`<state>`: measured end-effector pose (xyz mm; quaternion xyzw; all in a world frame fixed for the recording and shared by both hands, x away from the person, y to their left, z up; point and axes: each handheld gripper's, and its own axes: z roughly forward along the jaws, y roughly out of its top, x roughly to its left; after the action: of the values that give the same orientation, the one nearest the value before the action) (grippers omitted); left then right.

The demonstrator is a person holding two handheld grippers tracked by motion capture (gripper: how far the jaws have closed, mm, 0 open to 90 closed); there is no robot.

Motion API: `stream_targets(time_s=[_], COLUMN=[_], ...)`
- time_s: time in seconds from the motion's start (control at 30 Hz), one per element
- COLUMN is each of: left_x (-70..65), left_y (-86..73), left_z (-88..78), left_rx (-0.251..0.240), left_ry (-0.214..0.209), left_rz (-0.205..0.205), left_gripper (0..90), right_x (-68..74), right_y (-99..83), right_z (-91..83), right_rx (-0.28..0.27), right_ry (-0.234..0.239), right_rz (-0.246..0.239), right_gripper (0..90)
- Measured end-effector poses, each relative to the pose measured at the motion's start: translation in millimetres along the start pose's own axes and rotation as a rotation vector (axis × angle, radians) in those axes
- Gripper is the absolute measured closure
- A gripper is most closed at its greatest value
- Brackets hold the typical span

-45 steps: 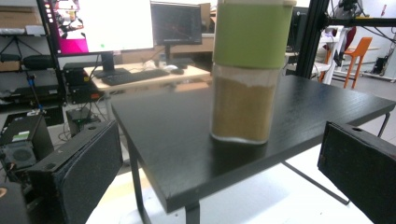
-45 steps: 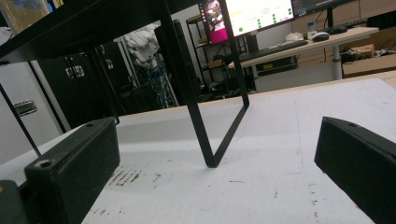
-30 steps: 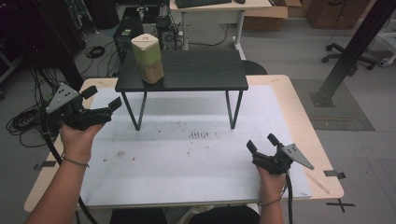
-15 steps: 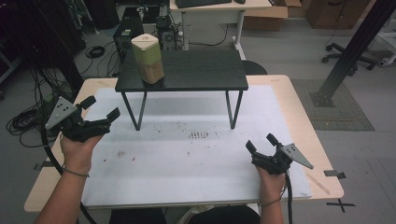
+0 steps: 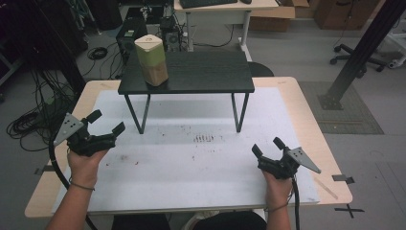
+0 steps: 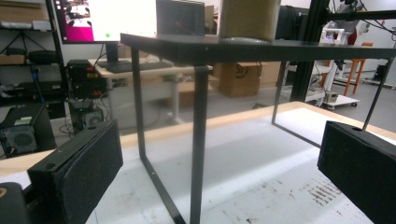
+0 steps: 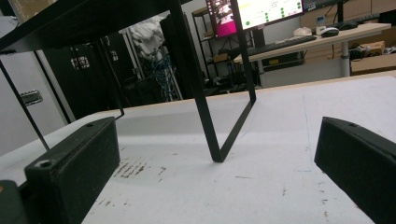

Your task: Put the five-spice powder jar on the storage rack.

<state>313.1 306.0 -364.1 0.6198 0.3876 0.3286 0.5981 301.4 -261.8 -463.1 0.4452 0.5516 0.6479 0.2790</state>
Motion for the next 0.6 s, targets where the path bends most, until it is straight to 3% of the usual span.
stream_targets(time_s=[0.33,0.6], left_x=[1.0,-3.6], left_y=[-21.1,-46.5], left_z=[0.9,6.7], left_rx=[0.021,0.075], left_ry=[0.006,0.005], left_rz=[-0.001,0.016], left_gripper=[0.4,0.4], right_x=[0.1,0.2], right_y=[0.0,0.0], right_z=[0.1,0.3], right_rx=[0.000,0.001], right_ry=[-0.001,-0.002], right_rz=[-0.001,-0.002], right_gripper=[0.0,0.0])
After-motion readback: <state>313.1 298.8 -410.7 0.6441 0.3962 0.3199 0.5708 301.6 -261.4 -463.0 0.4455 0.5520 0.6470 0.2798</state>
